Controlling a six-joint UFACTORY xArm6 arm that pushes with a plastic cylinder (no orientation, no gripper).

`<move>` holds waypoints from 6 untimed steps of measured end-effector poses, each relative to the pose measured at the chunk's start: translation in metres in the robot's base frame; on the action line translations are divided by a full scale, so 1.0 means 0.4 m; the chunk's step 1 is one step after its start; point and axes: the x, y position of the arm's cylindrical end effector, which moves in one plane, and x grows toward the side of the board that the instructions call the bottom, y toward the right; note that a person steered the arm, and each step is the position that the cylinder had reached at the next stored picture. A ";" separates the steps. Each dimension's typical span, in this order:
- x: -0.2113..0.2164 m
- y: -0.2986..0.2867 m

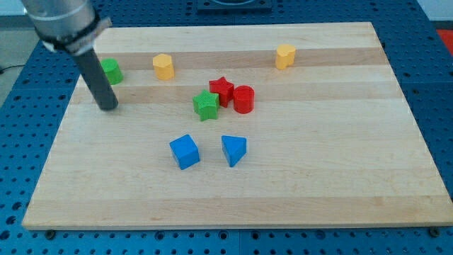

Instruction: Push the green circle to the top left of red star

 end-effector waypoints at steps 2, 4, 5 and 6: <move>-0.191 -0.061; -0.360 -0.168; -0.401 -0.091; -0.390 0.086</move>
